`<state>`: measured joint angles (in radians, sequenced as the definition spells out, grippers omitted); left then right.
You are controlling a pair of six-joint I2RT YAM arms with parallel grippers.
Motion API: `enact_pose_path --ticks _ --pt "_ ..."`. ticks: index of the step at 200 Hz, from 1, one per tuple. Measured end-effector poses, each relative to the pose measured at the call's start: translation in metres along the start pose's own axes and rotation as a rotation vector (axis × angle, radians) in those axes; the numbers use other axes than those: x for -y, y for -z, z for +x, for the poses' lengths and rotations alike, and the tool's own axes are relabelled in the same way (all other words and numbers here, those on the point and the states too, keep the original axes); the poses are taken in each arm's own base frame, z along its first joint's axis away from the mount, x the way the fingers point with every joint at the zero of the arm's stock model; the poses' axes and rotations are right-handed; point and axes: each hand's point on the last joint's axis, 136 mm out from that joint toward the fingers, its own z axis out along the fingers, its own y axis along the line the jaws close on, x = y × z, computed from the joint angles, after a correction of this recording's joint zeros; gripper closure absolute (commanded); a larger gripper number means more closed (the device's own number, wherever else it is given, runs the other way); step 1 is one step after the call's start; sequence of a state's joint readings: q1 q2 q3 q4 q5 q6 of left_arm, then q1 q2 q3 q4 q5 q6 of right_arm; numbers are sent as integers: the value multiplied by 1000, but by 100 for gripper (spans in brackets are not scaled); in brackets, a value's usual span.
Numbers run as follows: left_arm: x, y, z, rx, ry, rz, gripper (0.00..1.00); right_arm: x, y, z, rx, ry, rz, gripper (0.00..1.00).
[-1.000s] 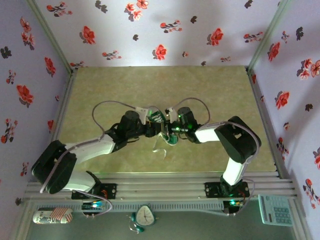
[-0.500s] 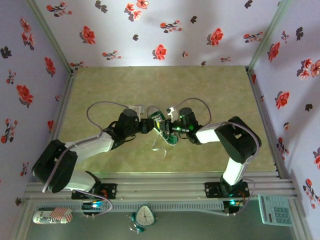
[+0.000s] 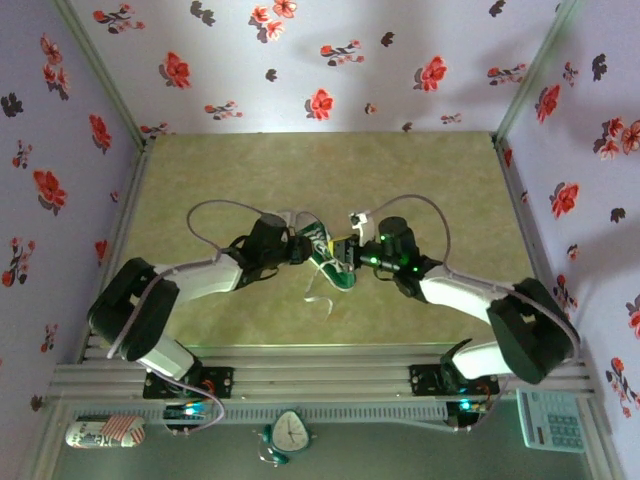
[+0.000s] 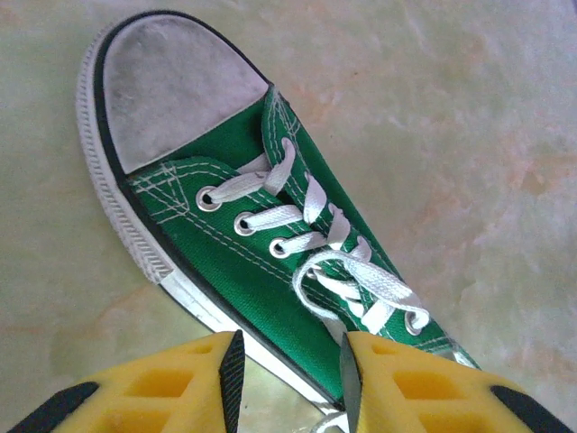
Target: Tie the shoes
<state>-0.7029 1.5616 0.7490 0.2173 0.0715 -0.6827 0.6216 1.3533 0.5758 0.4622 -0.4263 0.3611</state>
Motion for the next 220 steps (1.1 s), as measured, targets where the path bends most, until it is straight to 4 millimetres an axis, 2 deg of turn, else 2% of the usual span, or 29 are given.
enact_pose_path --ticks 24,71,109,185,208,220 --pt "4 -11 2 -22 -6 -2 63 4 7 6 -22 5 39 100" --pt "6 -28 1 -44 -2 -16 67 18 11 33 -98 -24 92 100" --pt "12 -40 -1 -65 -12 -29 73 19 12 34 -102 -19 102 100" --pt "8 -44 7 -89 -45 -106 69 18 15 35 -101 -16 104 100" --pt "8 -44 6 -87 -45 -108 72 18 15 35 -101 -16 104 100" --pt "8 -45 6 -87 -46 -105 78 18 15 35 -101 -16 104 100"
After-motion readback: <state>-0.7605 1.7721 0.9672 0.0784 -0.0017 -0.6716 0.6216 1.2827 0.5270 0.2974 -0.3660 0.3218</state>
